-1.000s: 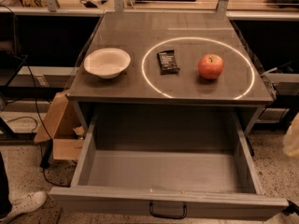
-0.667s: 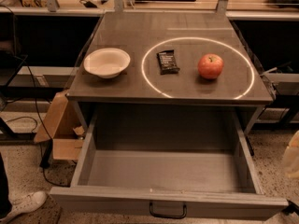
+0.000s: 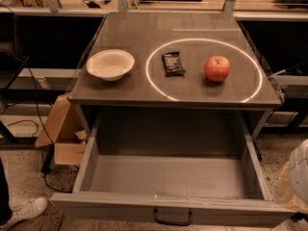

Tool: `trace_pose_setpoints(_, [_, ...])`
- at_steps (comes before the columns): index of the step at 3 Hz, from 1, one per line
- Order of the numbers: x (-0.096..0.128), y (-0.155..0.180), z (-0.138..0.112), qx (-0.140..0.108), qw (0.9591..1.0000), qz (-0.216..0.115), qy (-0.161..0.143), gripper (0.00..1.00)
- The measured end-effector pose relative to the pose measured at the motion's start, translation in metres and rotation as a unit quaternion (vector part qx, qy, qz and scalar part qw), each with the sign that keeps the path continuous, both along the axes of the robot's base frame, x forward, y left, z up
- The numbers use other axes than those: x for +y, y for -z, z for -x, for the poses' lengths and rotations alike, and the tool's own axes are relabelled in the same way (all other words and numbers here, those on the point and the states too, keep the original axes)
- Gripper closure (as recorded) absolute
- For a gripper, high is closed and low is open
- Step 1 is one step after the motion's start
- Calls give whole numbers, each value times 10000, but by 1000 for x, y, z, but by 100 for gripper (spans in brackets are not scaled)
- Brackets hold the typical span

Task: Close top drawer

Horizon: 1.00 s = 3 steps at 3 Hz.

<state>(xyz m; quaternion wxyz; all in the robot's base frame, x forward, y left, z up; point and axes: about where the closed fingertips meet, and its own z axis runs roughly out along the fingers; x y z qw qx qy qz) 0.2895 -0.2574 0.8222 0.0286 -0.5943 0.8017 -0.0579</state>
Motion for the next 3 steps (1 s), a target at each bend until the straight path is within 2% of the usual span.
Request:
trace_pose_setpoints(1, [0,5,2,48,10000,-7,0,100])
trace_pose_setpoints(3, [10,49,18,375,9992,-126,37,100])
